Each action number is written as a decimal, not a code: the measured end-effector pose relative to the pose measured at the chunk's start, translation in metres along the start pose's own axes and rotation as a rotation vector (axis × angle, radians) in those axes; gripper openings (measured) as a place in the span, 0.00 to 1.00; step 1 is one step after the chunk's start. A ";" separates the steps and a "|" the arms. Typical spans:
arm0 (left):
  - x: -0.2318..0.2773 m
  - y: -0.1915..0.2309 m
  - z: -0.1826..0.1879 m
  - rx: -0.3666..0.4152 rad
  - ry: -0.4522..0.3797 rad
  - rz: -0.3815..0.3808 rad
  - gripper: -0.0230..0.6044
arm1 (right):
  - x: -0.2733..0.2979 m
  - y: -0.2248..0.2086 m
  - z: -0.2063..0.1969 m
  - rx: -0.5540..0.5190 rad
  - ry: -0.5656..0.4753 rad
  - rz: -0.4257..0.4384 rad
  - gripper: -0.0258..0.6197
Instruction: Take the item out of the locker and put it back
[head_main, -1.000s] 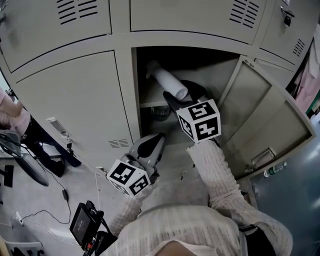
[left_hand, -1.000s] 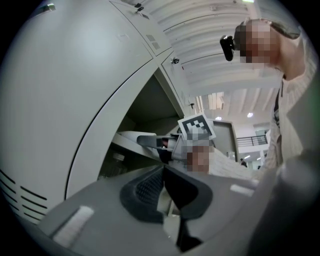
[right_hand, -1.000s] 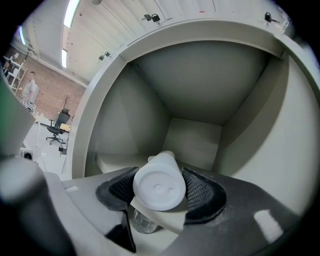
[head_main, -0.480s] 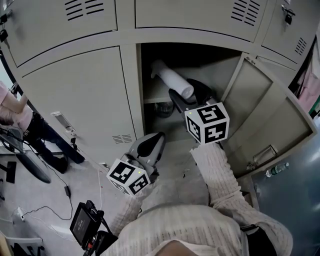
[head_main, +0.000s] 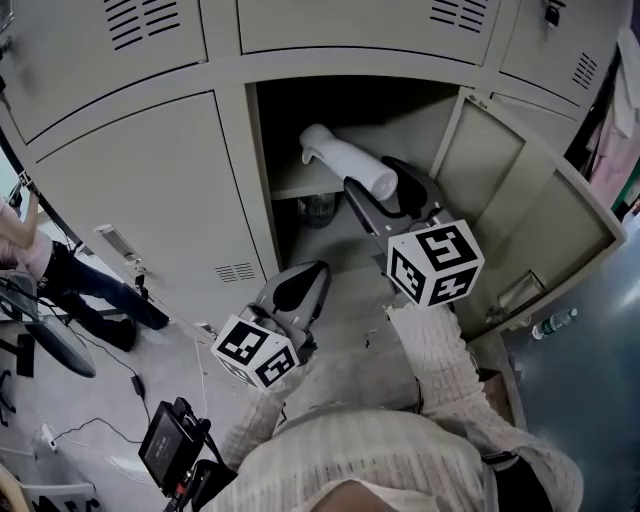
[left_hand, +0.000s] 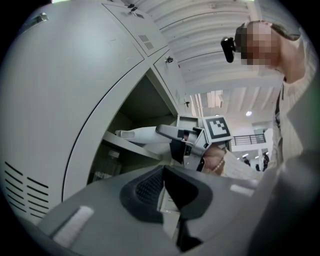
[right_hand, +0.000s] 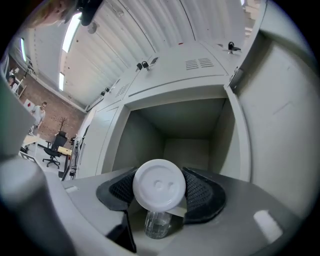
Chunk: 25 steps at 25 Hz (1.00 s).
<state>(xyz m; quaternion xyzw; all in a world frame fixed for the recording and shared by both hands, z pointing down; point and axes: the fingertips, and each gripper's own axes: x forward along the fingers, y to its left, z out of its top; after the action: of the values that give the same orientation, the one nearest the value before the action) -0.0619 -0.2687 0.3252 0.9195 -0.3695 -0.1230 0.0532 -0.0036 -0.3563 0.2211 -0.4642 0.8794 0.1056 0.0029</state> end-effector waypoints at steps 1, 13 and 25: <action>0.000 -0.002 0.000 0.001 0.002 -0.003 0.05 | -0.005 0.000 0.002 0.001 -0.009 -0.004 0.45; -0.001 -0.027 -0.002 0.004 0.014 -0.034 0.05 | -0.058 -0.004 0.033 -0.004 -0.128 -0.046 0.45; -0.002 -0.023 0.005 0.016 -0.003 -0.010 0.05 | -0.088 0.007 0.055 -0.001 -0.199 0.005 0.45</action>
<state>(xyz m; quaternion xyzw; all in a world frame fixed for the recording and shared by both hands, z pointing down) -0.0492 -0.2509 0.3163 0.9216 -0.3658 -0.1216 0.0446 0.0356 -0.2707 0.1776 -0.4494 0.8759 0.1514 0.0897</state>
